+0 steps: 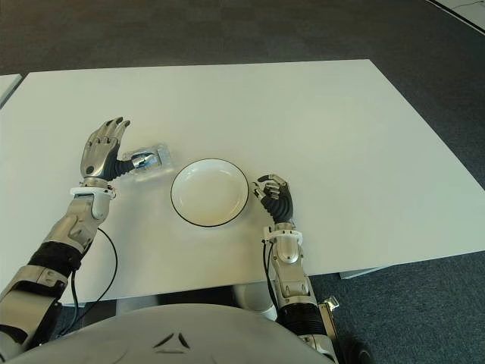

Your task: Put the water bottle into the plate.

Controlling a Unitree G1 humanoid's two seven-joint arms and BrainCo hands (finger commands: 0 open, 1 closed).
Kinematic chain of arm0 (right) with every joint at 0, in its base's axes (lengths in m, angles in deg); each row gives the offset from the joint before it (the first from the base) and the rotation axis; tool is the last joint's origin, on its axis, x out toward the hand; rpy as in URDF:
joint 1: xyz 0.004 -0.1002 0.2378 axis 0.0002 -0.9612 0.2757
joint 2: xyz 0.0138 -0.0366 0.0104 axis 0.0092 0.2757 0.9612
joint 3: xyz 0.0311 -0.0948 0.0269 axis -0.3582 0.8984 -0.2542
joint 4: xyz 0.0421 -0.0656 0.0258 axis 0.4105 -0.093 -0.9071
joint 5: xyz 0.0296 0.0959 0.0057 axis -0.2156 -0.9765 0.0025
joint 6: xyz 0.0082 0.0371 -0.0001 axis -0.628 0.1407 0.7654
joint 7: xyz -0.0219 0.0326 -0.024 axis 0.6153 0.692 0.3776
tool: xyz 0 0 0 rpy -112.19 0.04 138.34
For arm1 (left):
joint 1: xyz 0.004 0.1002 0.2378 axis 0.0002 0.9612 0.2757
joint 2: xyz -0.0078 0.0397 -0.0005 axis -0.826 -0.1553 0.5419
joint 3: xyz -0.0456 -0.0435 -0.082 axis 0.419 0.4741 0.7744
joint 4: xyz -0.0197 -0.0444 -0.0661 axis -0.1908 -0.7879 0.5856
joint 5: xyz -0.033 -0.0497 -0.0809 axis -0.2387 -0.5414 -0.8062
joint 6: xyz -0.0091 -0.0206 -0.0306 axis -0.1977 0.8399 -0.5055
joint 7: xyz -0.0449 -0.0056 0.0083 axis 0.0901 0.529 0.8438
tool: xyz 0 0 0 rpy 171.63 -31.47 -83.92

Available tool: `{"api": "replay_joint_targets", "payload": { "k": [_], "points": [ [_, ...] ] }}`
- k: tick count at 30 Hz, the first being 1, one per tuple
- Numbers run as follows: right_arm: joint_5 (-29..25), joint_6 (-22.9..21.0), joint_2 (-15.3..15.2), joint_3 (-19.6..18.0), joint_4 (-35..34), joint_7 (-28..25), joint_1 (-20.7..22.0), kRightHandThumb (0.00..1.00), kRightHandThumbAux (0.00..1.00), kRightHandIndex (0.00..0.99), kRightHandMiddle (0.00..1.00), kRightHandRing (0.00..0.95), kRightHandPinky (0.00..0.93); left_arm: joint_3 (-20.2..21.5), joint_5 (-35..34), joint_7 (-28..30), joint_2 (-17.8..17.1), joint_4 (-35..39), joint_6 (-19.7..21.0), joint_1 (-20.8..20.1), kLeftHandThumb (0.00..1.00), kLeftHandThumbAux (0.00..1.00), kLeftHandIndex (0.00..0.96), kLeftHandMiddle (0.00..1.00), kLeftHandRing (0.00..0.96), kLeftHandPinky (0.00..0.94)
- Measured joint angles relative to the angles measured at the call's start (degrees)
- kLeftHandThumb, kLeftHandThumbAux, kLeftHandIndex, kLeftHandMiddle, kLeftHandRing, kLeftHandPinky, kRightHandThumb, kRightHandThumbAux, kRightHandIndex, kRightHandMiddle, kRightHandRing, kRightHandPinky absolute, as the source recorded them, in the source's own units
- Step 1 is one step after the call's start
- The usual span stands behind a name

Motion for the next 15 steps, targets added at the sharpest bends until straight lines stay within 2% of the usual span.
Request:
{"api": "replay_joint_targets", "payload": {
  "k": [15],
  "points": [
    [0.2, -0.4, 0.2, 0.1, -0.1, 0.6, 0.0, 0.706, 0.728, 0.436, 0.827, 0.841, 0.842, -8.0, 1.1, -1.6, -2.5, -14.9, -3.9, -8.7, 0.509, 0.117, 0.0, 0.0, 0.0, 0.0]
  ]
}}
